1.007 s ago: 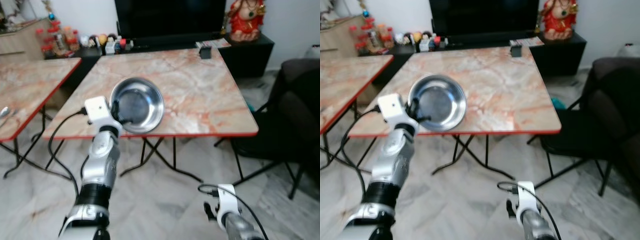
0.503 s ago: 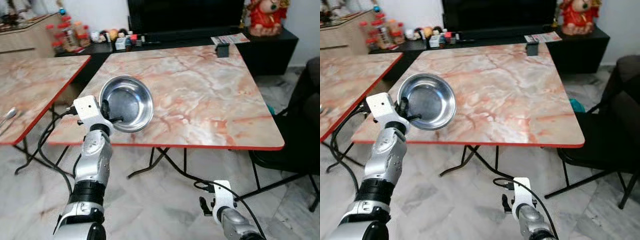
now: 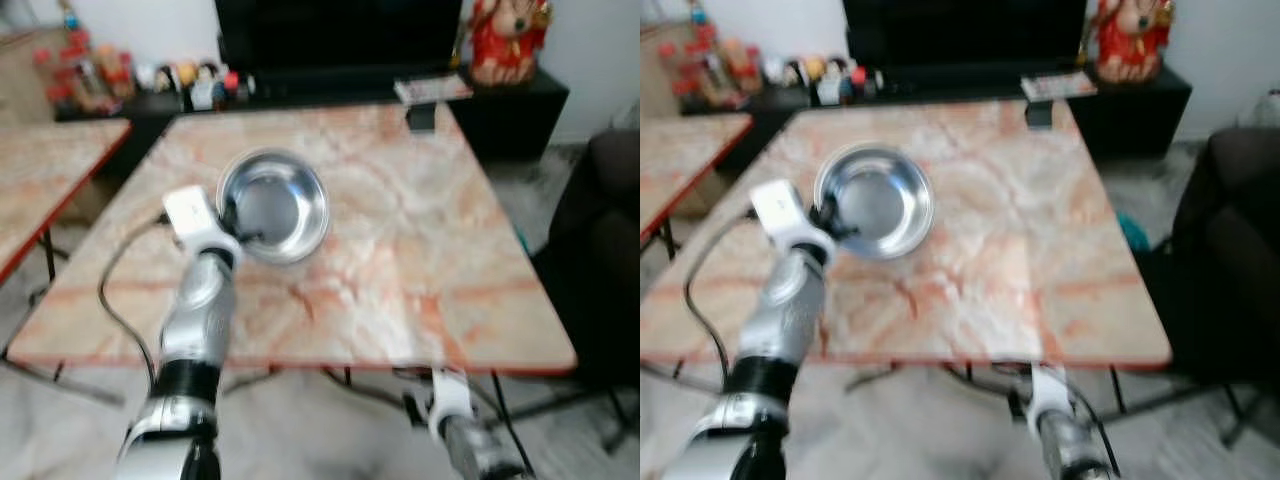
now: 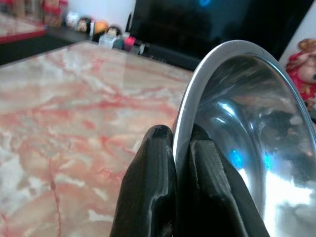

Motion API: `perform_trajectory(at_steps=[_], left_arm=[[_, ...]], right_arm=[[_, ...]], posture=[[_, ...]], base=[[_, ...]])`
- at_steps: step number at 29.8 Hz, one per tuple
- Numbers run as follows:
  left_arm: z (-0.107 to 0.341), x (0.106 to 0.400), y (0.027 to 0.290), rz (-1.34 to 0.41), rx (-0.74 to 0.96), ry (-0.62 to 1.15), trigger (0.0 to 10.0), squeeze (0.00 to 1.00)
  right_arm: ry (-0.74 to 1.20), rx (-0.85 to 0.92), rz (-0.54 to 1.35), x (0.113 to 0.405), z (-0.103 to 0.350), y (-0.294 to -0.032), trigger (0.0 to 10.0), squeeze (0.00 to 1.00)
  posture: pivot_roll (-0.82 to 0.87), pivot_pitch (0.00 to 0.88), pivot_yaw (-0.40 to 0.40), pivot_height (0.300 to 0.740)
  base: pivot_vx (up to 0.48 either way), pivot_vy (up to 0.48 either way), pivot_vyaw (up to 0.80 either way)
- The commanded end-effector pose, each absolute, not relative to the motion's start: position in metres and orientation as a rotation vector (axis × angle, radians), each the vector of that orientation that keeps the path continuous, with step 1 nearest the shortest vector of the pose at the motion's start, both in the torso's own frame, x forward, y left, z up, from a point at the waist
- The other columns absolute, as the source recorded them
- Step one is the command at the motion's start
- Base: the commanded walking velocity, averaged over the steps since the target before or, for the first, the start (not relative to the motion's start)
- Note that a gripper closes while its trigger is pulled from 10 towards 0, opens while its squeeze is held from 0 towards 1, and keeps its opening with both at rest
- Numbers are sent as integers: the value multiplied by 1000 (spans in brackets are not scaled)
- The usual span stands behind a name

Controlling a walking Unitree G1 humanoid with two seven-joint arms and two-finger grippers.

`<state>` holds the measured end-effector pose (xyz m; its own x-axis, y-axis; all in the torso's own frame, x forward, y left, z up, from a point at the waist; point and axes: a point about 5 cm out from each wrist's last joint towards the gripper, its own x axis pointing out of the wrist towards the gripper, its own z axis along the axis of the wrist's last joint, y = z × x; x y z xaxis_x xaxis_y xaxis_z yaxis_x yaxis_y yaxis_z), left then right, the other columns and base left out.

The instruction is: Setting the table

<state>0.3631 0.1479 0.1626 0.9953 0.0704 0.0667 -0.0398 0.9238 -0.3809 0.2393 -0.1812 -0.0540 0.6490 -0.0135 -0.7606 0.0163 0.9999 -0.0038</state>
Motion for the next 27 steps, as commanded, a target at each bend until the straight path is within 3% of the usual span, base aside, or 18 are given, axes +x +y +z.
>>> perform_trajectory(at_steps=[1,12,17,21,27], left_arm=[[163,365,146,56,-454,-58,10000,0],[152,362,155,132,-746,160,10000,0],[146,358,157,174,-799,260,10000,0],[147,362,143,57,-799,324,10000,0],[143,363,137,67,-782,381,10000,0]], right_arm=[[874,2,-26,238,-55,-185,10000,0],[878,-4,-15,239,-54,-184,10000,0],[880,-5,-10,238,-54,-184,10000,0],[881,-8,-6,238,-54,-184,10000,0],[882,-8,-4,238,-55,-183,10000,0]], posture=[[-77,0,71,740],[-71,0,69,740],[-70,0,72,740],[-70,0,72,740],[-76,0,78,740]], base=[[0,0,0],[0,0,0],[0,0,0],[0,0,0],[0,0,0]])
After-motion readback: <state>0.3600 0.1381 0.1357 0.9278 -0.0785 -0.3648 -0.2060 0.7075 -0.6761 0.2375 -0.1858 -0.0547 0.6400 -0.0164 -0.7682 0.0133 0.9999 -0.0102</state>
